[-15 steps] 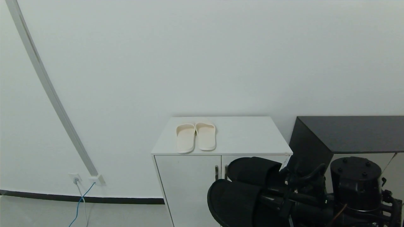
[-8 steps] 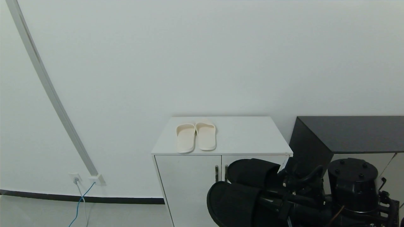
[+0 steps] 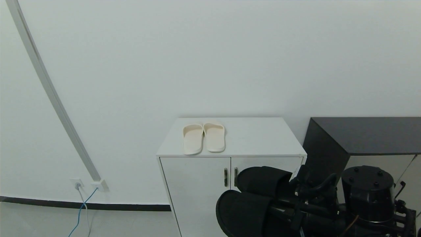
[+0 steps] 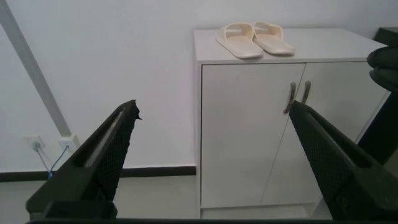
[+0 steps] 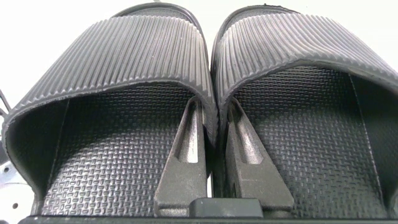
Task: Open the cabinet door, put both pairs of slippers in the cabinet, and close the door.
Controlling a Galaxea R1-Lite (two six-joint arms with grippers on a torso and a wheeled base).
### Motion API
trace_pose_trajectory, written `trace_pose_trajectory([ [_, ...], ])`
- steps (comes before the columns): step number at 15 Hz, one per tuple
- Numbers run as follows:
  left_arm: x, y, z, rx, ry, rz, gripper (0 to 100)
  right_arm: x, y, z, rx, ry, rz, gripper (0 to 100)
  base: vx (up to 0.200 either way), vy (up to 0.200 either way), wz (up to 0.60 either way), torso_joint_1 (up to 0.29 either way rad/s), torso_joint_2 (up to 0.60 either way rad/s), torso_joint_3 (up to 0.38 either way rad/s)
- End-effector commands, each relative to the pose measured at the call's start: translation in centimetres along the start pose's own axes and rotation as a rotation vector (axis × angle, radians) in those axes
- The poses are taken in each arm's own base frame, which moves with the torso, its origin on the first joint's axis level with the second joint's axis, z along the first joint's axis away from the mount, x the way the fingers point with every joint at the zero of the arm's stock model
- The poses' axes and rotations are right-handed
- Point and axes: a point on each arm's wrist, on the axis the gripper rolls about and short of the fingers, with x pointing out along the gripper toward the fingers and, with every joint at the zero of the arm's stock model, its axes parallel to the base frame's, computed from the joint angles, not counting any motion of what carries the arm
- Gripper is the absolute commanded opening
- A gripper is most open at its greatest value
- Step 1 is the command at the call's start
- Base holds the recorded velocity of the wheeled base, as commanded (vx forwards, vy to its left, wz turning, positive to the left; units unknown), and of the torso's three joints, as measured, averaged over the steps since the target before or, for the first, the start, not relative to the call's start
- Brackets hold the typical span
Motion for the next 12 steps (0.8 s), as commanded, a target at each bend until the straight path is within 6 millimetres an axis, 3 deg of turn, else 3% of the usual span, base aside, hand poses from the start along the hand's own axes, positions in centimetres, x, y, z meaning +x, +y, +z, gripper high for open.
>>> trace_pose_trajectory([
  [1, 0.0, 0.0, -0.01, -0.001, 0.0, 0.0, 100, 0.08, 0.02, -0.14, 0.0, 0.006, 0.002, 0, 0.0, 0.0, 0.0, -0.149, 0.35, 0.188],
  [12, 0.0, 0.0, -0.01, 0.002, 0.0, 0.002, 100, 0.0, 0.08, -0.27, -0.004, 0.011, 0.004, 0, 0.0, 0.0, 0.0, -0.184, 0.42, 0.24],
])
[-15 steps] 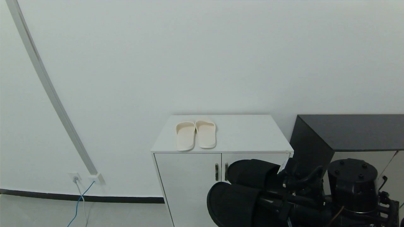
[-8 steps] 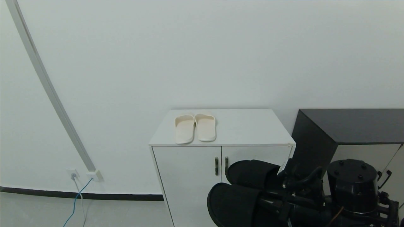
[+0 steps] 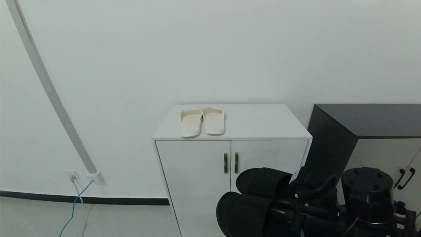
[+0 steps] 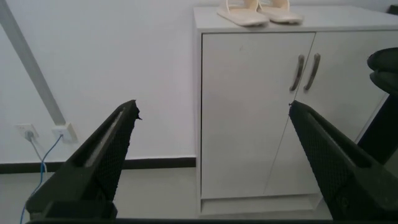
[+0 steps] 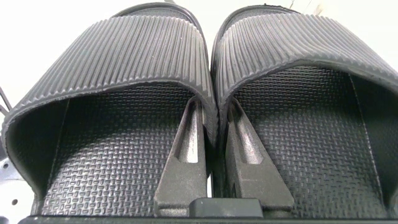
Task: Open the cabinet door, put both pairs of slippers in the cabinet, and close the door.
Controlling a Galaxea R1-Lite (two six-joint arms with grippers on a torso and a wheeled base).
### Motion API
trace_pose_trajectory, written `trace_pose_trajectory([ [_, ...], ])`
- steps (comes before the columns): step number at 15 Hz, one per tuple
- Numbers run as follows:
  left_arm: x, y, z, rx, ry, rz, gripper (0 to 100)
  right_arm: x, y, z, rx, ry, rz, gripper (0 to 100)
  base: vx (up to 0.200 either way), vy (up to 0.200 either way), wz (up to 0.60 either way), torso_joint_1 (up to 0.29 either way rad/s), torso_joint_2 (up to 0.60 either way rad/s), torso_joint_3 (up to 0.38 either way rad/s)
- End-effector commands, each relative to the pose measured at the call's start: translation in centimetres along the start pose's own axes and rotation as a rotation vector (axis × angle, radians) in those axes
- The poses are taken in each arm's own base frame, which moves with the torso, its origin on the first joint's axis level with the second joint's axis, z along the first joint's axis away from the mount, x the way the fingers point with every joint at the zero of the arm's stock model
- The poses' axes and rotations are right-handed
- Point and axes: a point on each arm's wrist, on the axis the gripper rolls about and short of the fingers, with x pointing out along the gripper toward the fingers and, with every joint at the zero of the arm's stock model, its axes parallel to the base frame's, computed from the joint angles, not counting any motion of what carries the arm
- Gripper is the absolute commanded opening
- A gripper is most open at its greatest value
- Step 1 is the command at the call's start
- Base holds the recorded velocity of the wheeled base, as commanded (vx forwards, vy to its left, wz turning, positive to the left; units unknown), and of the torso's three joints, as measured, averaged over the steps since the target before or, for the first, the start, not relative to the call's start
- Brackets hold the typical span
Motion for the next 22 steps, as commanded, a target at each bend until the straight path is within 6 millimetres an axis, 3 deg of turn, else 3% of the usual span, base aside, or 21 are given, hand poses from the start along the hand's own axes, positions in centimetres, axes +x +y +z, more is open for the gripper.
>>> trace_pose_trajectory([
  [1, 0.0, 0.0, 0.0, 0.0, 0.0, 0.001, 100, 0.02, 0.05, -0.07, 0.0, 0.003, 0.003, 0, 0.0, 0.0, 0.0, -0.237, 0.55, 0.33],
  [13, 0.0, 0.0, 0.0, 0.0, 0.0, 0.001, 100, 0.05, 0.14, -0.24, -0.002, 0.01, 0.006, 0, 0.0, 0.0, 0.0, -0.188, 0.52, 0.321],
  [22, 0.0, 0.0, 0.0, -0.001, 0.0, 0.001, 100, -0.01, 0.28, -0.4, -0.008, 0.014, 0.013, 0, 0.0, 0.0, 0.0, -0.113, 0.46, 0.349],
])
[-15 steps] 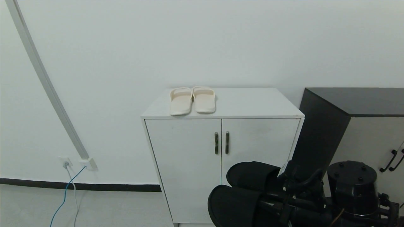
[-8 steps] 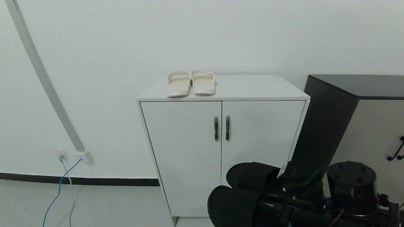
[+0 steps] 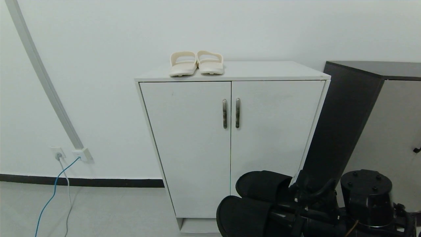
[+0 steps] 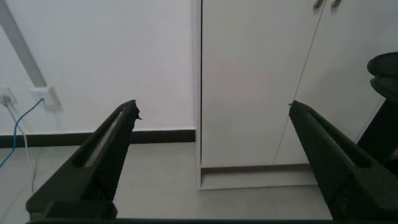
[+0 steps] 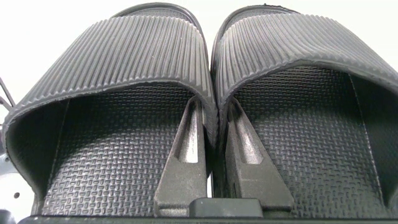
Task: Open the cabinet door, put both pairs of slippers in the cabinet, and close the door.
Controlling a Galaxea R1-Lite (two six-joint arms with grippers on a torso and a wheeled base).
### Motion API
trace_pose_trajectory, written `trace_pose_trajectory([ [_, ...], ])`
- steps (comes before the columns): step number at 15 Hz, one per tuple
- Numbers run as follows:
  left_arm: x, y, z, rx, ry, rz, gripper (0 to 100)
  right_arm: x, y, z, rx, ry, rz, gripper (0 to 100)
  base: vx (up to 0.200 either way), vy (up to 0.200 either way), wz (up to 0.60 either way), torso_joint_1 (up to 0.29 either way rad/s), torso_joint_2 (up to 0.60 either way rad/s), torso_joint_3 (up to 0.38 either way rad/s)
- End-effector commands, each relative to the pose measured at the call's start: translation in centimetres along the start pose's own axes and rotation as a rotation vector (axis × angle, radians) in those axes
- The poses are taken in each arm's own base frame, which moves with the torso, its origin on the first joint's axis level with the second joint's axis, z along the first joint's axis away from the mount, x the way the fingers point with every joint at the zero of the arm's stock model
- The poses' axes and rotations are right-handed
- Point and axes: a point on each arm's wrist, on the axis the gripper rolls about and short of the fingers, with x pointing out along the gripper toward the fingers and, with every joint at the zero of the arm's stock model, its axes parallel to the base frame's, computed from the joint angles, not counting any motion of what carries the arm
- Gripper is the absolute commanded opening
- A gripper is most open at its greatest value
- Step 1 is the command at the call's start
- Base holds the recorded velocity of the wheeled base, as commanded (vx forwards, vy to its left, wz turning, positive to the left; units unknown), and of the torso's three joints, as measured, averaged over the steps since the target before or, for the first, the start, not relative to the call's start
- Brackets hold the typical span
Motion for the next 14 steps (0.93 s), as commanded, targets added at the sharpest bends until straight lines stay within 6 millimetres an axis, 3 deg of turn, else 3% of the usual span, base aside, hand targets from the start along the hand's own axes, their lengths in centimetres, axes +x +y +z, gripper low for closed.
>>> trace_pose_trajectory([
  [1, 0.0, 0.0, 0.0, 0.0, 0.0, 0.001, 100, 0.02, 0.06, 0.01, 0.0, -0.005, 0.002, 0, 0.0, 0.0, 0.0, -0.036, 0.43, 0.388],
  [14, 0.0, 0.0, 0.0, 0.0, 0.0, 0.001, 100, 0.19, 0.08, -0.39, -0.002, 0.003, 0.002, 0, 0.0, 0.0, 0.0, 0.0, 0.02, 0.018],
])
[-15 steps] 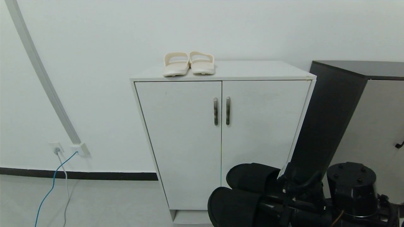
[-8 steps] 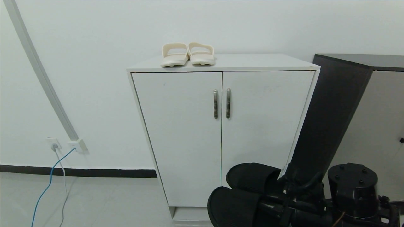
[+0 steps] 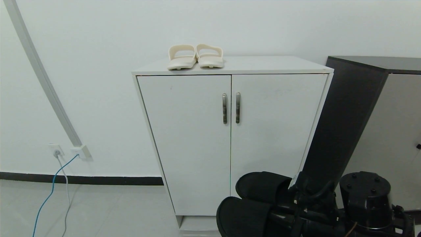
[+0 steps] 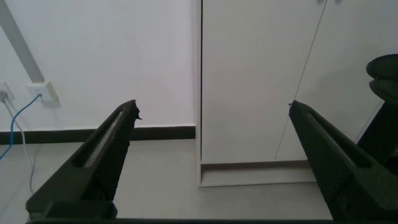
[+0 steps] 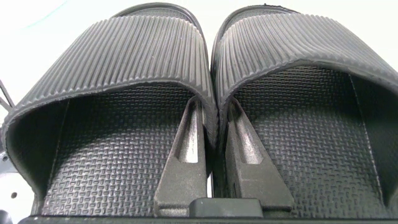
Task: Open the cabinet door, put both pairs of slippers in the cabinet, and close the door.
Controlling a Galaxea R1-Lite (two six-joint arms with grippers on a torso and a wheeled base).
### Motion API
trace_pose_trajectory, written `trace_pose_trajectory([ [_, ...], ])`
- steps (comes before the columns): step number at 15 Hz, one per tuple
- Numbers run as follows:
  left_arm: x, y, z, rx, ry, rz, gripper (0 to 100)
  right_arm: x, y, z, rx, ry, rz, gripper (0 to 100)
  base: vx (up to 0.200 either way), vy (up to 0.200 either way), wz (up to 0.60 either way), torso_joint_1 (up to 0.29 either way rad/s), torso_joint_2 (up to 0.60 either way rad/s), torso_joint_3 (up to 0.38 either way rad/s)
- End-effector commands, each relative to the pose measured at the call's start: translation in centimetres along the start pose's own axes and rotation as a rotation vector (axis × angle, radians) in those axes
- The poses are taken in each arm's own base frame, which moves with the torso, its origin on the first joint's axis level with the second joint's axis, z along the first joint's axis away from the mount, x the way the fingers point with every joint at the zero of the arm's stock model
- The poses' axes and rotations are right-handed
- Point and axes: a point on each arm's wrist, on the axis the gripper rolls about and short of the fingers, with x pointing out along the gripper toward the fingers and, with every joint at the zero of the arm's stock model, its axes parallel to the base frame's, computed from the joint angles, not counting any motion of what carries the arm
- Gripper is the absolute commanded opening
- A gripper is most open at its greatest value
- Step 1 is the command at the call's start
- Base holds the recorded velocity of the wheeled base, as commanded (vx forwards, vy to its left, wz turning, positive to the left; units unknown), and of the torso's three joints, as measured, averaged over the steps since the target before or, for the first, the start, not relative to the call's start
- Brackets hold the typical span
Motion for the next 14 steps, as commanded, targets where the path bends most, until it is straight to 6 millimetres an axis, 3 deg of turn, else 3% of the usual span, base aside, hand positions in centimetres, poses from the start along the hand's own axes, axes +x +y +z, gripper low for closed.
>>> trace_pose_trajectory([
  [1, 0.0, 0.0, 0.0, 0.0, 0.001, 0.0, 100, 0.0, 0.0, 0.0, -0.002, 0.002, 0.001, 0, 0.0, 0.0, 0.0, -0.032, 0.14, 0.144],
  [5, 0.0, 0.0, 0.0, -0.003, 0.001, 0.002, 100, 0.0, 0.1, -0.2, -0.001, 0.007, 0.002, 0, 0.15, 0.0, 0.0, -0.008, 0.06, 0.057],
  [11, 0.0, 0.0, 0.0, 0.014, 0.004, 0.008, 100, -0.3, 0.3, -0.3, -0.006, 0.009, 0.012, 0, 0.0, 0.0, 0.0, 0.0, 0.0, 0.0],
  [12, 0.1, 0.0, 0.6, 0.034, 0.011, 0.008, 100, -0.3, 0.4, -0.3, -0.005, 0.006, 0.013, 0, 0.0, 0.0, 0.0, 0.0, 0.0, 0.0],
  [14, 0.2, -0.1, 5.8, -0.087, -0.026, -0.087, 100, -0.4, 0.5, -0.4, -0.007, 0.004, 0.017, 0, 0.0, 0.0, 0.0, 0.0, 0.0, 0.0],
])
